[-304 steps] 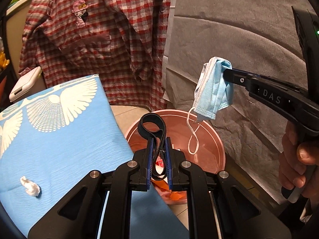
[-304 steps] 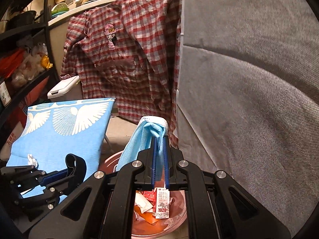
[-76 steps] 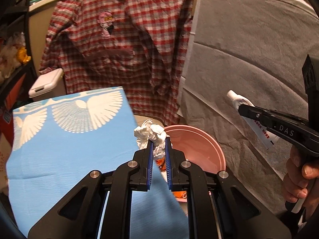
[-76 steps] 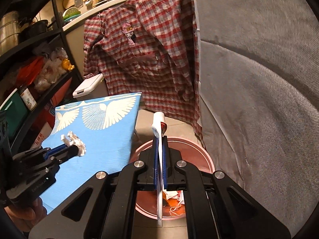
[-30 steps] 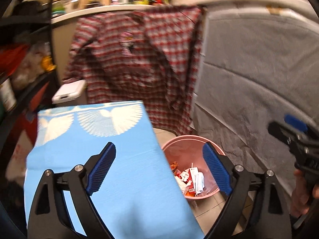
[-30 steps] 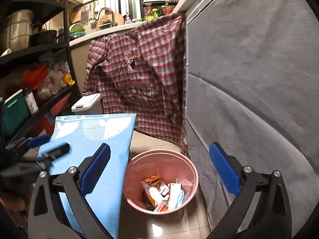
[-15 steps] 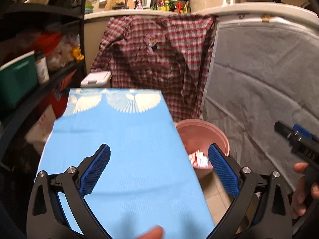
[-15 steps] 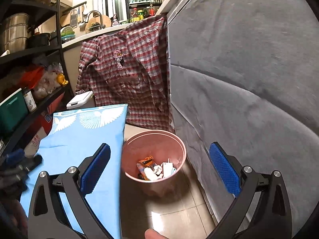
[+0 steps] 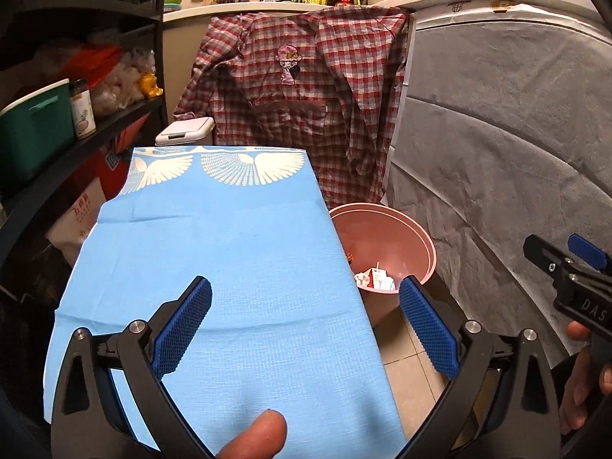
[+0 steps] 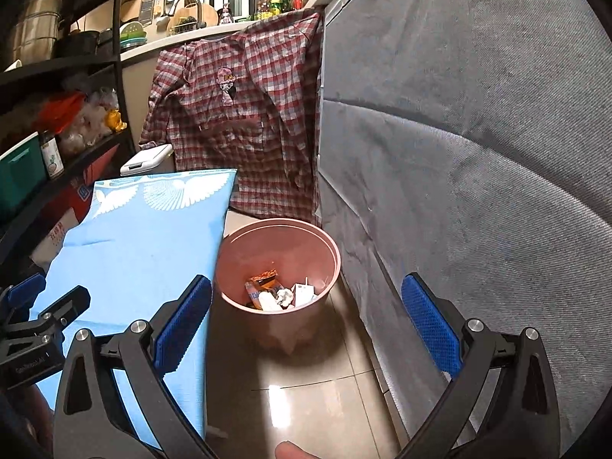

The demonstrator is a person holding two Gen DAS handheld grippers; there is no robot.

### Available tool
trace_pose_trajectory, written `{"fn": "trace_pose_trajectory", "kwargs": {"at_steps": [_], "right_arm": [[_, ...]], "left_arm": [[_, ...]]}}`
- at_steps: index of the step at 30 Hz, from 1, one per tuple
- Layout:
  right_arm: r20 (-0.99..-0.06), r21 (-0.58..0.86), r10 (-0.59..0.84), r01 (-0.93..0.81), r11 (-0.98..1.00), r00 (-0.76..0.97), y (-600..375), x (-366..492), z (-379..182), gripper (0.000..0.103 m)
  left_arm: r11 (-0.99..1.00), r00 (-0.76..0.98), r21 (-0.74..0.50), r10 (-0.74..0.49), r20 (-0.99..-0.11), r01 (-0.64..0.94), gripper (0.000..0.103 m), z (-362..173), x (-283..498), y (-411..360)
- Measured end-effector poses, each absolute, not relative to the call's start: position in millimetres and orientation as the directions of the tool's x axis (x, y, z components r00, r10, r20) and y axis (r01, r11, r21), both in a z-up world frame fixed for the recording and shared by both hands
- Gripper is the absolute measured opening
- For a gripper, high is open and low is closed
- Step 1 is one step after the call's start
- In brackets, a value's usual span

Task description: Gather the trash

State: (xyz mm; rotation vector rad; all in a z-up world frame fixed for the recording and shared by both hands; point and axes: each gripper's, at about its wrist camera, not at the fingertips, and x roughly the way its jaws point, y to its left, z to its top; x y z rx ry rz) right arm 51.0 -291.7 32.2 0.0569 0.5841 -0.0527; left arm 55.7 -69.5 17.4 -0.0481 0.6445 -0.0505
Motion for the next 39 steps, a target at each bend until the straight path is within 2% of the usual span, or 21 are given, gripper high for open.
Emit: {"fn": "trace_pose_trajectory", "kwargs": {"at_steps": [39], "right_arm": [[-0.549,0.046,-0.027,0.062,0.997,0.835,-292.1,51.8,34.5,0.098]], "left_arm": [[0.998,0.801,-0.041,-0.056,-0.596,0.039,0.095,19.1,53.4,-82.8]]}}
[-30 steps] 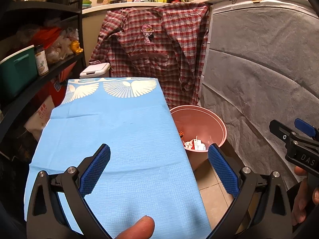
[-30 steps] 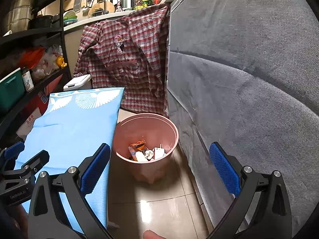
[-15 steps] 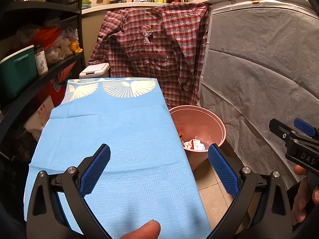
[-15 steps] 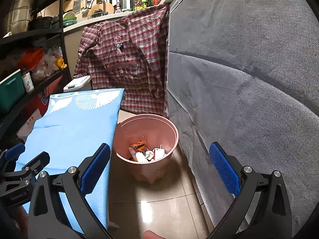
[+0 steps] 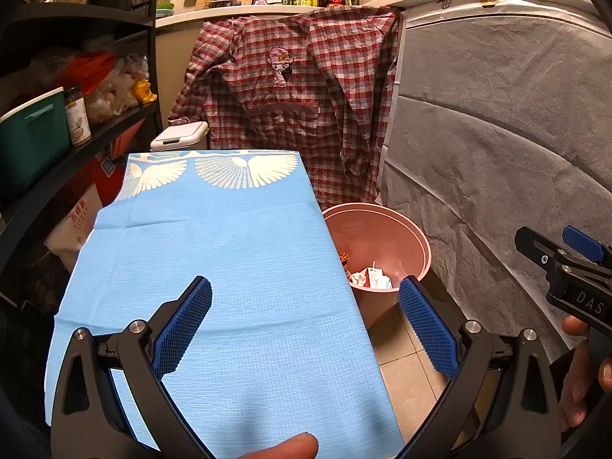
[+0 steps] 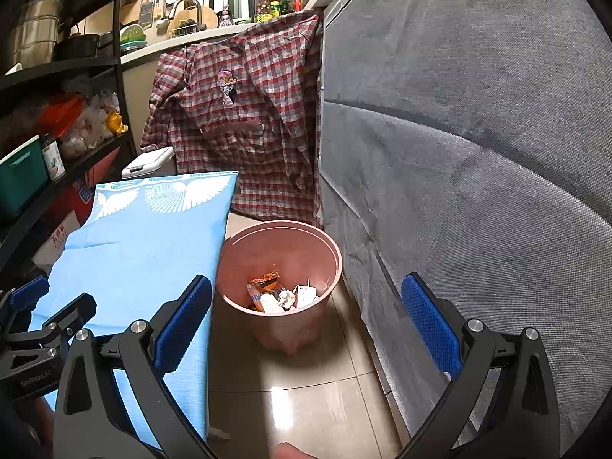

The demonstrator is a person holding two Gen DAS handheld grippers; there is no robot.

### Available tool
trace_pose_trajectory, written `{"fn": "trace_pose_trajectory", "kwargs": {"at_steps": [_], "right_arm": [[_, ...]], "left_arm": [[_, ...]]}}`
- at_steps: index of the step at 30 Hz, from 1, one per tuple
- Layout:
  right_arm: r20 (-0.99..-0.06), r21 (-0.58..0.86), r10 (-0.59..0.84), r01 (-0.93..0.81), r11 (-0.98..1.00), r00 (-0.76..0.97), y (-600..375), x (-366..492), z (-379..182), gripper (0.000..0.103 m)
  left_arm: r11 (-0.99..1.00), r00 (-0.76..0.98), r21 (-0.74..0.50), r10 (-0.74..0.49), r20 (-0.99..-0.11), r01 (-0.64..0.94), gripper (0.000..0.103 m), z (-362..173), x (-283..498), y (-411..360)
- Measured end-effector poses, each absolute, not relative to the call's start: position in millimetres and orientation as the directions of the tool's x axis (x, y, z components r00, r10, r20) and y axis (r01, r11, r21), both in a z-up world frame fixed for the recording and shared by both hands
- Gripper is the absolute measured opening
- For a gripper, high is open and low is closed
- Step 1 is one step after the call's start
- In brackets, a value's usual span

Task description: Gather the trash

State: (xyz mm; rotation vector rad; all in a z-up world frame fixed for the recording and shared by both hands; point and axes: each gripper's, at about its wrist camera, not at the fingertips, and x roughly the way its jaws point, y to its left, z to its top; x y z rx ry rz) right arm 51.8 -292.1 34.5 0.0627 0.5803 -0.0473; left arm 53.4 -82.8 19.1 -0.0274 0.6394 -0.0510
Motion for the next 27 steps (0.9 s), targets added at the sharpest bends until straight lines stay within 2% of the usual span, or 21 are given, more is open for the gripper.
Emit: {"fn": "trace_pose_trajectory", "kwargs": {"at_steps": [27], "right_arm": [[-0.547,0.050,-0.027,0.065,0.997,0.837,-294.2,50.6,36.6,0.098]], "left_arm": [[0.998,0.802,-0.045,-0.056,-0.595,0.036,0.095,19.2,53.6,-86.7]]}}
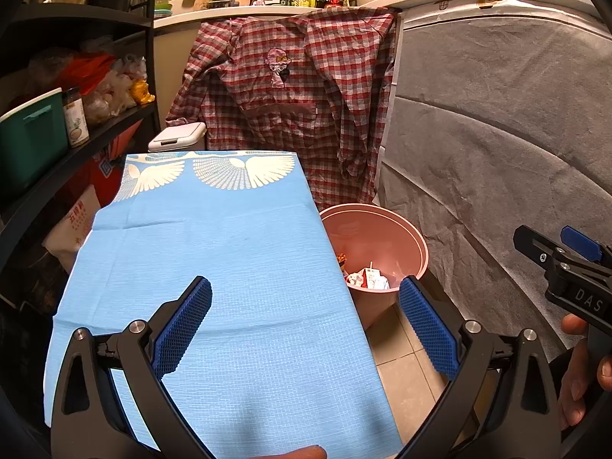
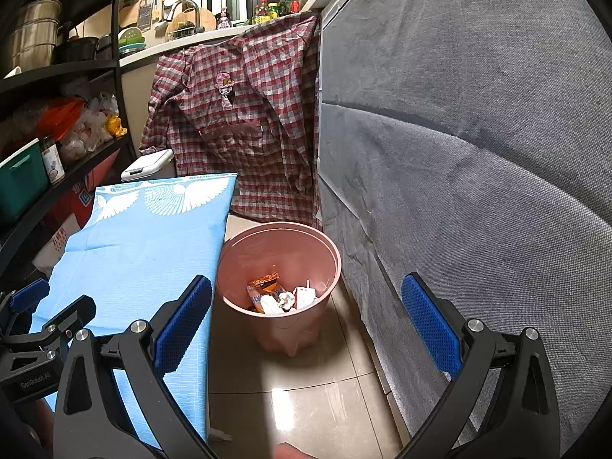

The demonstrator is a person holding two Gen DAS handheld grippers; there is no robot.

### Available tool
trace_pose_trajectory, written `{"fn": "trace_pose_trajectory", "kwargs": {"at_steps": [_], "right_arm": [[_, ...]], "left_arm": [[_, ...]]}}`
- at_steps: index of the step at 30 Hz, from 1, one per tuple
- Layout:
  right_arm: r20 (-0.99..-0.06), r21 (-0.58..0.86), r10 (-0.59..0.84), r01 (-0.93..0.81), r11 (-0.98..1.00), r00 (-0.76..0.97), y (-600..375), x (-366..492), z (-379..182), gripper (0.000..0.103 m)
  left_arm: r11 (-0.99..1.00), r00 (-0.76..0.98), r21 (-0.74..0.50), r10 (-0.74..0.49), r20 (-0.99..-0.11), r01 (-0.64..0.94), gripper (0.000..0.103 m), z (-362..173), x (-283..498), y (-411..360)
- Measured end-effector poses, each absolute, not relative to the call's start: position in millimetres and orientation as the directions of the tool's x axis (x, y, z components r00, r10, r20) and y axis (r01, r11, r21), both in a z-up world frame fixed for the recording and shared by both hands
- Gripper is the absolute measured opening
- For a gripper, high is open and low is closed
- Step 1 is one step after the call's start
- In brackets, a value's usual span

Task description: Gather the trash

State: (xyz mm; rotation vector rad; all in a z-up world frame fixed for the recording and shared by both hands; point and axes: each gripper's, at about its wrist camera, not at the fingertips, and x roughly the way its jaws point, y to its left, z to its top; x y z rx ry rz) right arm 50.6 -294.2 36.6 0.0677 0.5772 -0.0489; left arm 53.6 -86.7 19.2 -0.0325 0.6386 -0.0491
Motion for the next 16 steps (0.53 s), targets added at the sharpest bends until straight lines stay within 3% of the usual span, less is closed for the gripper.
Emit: {"fn": "trace_pose_trajectory", "kwargs": {"at_steps": [16], "right_arm": [[-0.546,0.051,-0.027,0.066,0.997,0.837,-295.3,50.3,37.0,0.098]], "left_arm": [[0.998,0.803,-0.043,-0.059,-0.593,0.042,0.095,21.8,53.9,-99.4]]}}
